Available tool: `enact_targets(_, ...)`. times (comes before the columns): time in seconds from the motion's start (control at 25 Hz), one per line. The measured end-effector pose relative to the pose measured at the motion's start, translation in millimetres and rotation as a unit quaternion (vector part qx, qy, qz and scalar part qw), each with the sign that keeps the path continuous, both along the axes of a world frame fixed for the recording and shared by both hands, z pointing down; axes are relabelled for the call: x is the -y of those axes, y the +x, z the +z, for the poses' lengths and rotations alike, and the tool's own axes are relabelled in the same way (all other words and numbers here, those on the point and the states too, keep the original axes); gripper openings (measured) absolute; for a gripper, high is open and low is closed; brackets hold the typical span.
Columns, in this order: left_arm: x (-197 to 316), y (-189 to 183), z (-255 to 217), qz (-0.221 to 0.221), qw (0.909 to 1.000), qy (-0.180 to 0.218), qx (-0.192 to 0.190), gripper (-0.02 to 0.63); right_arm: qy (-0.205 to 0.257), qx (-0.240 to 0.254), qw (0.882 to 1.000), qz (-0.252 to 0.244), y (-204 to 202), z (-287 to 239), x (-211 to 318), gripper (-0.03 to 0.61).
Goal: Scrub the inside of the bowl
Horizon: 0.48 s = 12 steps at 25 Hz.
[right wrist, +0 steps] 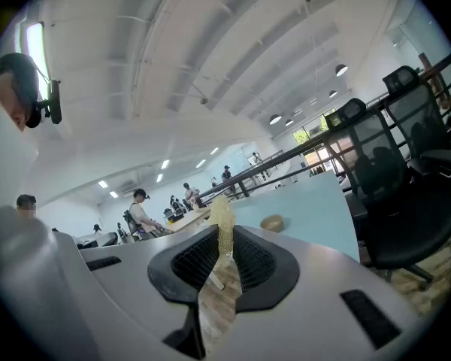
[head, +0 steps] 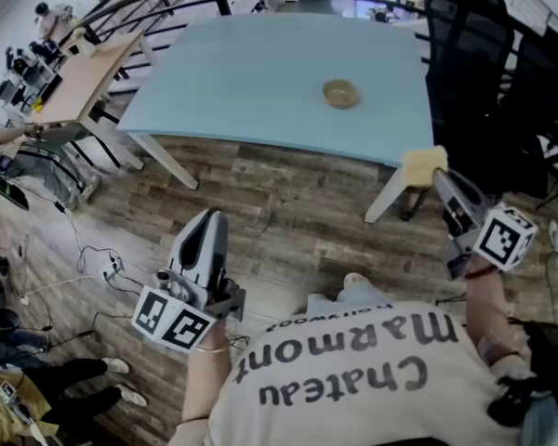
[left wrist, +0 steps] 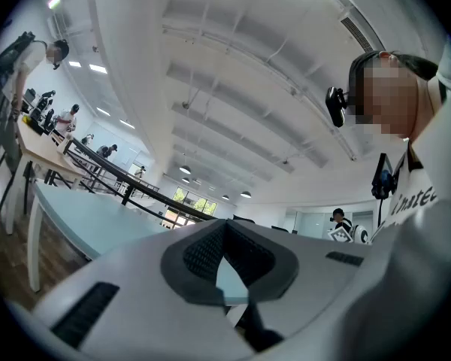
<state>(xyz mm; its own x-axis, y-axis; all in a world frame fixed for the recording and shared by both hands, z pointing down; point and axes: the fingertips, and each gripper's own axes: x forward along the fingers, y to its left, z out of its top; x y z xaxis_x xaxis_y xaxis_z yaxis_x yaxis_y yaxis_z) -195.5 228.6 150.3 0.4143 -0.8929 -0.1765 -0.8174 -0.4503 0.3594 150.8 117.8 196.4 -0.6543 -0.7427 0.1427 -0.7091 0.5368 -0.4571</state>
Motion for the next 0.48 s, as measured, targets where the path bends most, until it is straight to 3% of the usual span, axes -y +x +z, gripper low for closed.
enact_targets(0.24, 1, -6, 1, 0.002, 1.0, 0.005, -0.006, 0.0, -0.006, -0.005, 1.0, -0.001, -7, 5, 3, 0.074)
enact_targets(0.48, 14, -6, 2, 0.009, 0.9984, 0.019, -0.052, 0.0, -0.016, 0.0, 1.0, -0.001, 0, 9, 14, 0.074)
